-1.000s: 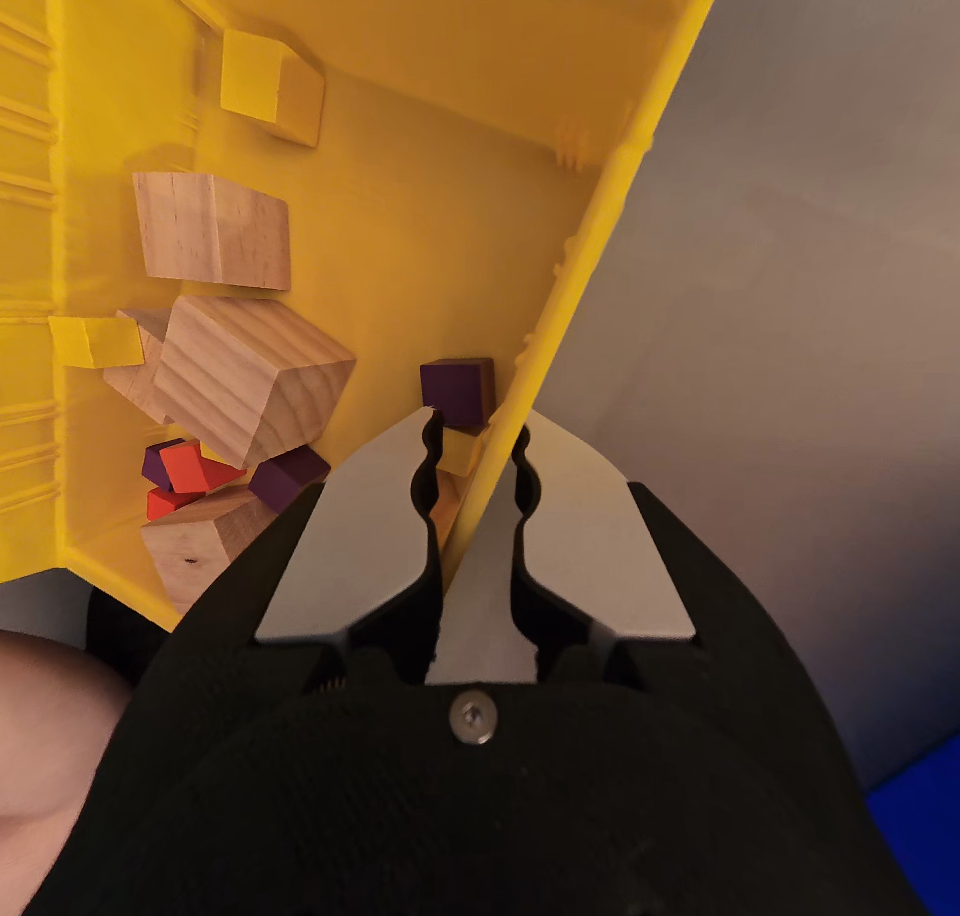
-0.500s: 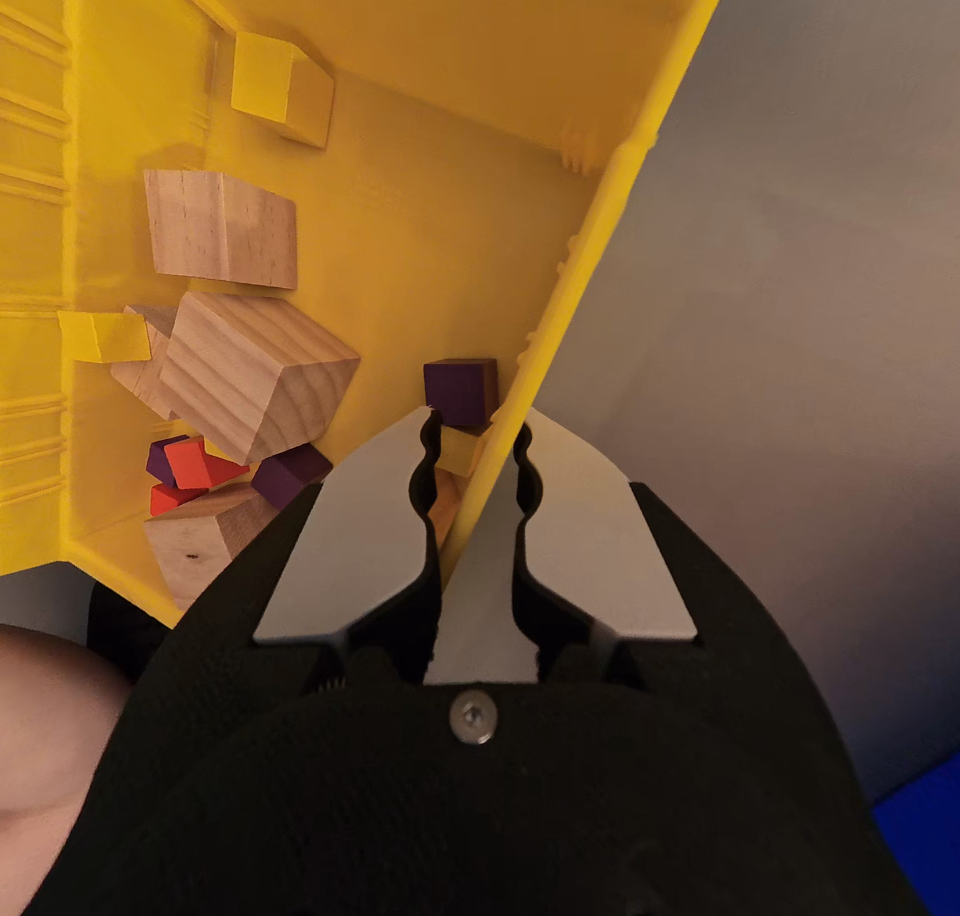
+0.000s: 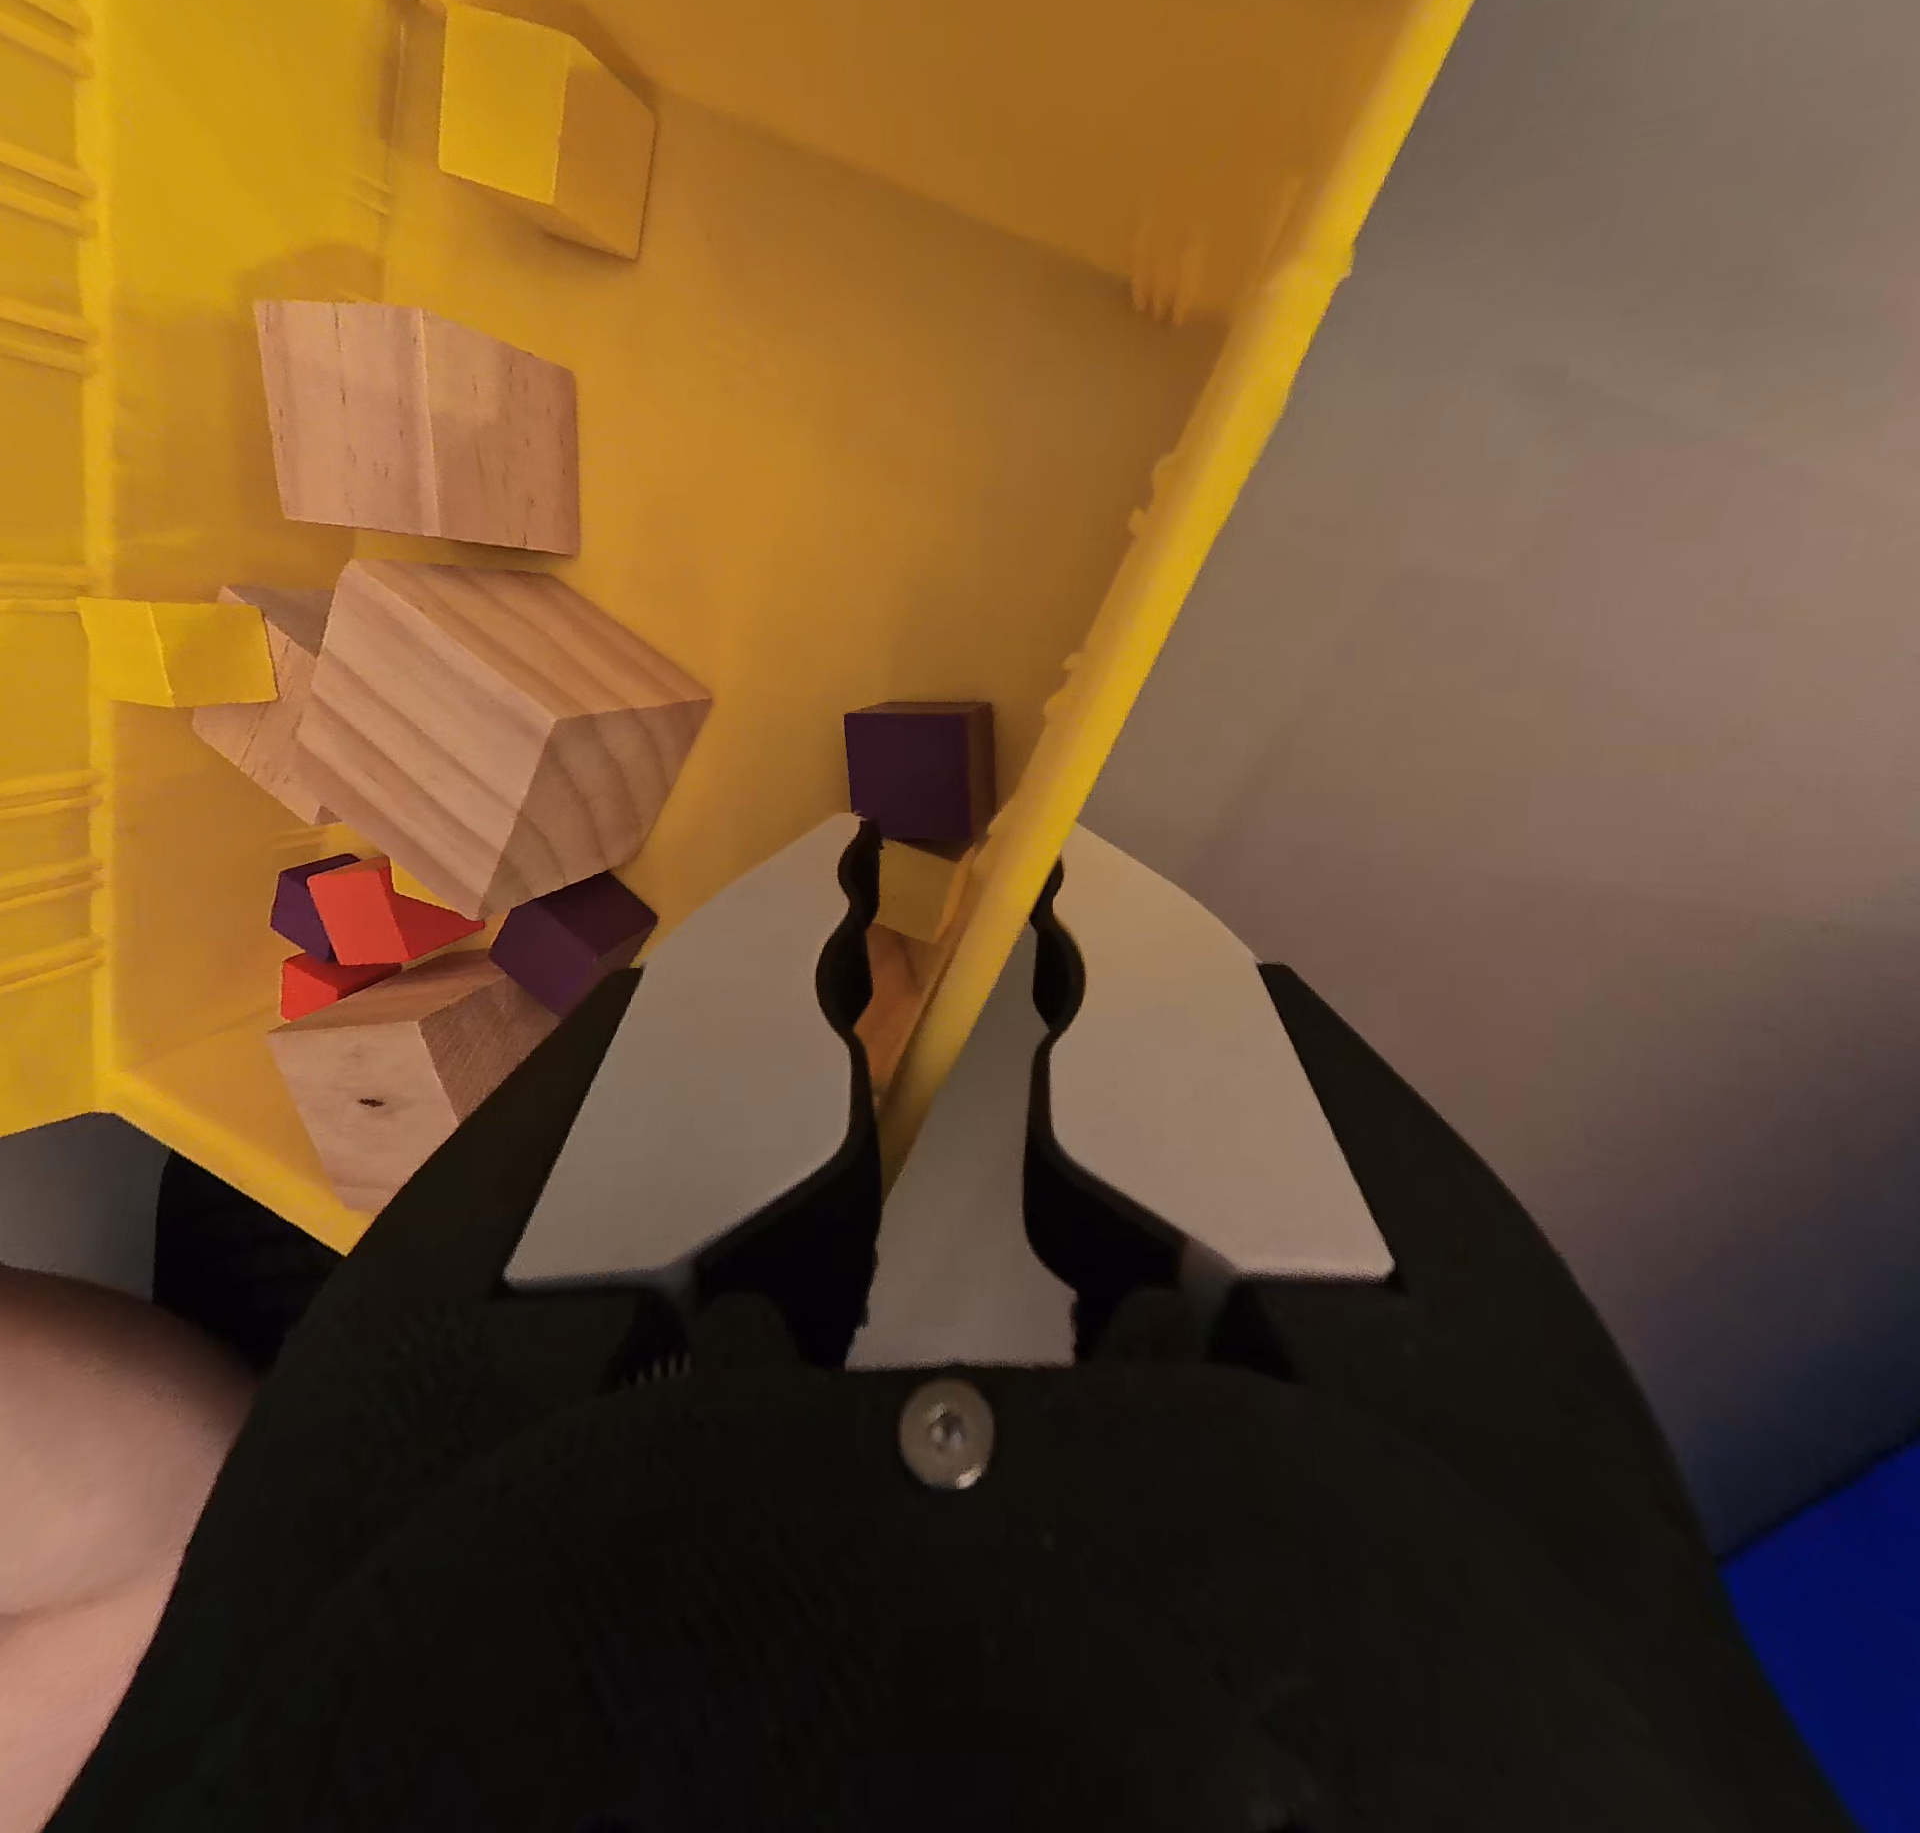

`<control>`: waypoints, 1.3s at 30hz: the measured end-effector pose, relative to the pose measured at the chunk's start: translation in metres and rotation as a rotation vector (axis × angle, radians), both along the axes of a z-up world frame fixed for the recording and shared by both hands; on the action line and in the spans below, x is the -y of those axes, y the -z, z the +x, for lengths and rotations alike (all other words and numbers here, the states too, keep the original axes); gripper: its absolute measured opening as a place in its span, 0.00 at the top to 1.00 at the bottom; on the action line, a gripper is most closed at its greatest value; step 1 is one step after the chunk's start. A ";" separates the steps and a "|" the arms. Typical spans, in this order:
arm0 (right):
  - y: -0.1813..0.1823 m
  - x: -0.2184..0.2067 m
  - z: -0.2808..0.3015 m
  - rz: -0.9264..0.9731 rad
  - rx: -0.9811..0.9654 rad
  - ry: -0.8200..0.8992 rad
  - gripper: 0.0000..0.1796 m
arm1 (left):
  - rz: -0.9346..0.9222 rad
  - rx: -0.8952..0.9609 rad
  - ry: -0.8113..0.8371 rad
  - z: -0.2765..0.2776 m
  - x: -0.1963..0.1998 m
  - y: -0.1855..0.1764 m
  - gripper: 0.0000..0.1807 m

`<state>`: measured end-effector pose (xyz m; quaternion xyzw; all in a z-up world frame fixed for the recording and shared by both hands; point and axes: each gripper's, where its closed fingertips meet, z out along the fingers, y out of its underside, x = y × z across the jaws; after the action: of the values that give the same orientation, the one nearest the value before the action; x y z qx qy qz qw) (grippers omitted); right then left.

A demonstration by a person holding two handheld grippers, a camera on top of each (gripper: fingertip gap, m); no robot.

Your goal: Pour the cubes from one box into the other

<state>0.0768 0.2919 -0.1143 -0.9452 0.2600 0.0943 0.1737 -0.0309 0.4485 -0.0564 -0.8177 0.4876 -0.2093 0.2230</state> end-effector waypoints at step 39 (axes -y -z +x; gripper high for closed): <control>-0.012 0.041 0.019 -0.132 -0.080 0.075 0.97 | 0.012 -0.479 0.103 0.000 0.058 0.015 0.97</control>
<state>0.0959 0.2511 -0.1027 -0.9396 0.3078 0.1082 0.1037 -0.0313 0.3902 -0.0718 -0.8167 0.5690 -0.0177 0.0948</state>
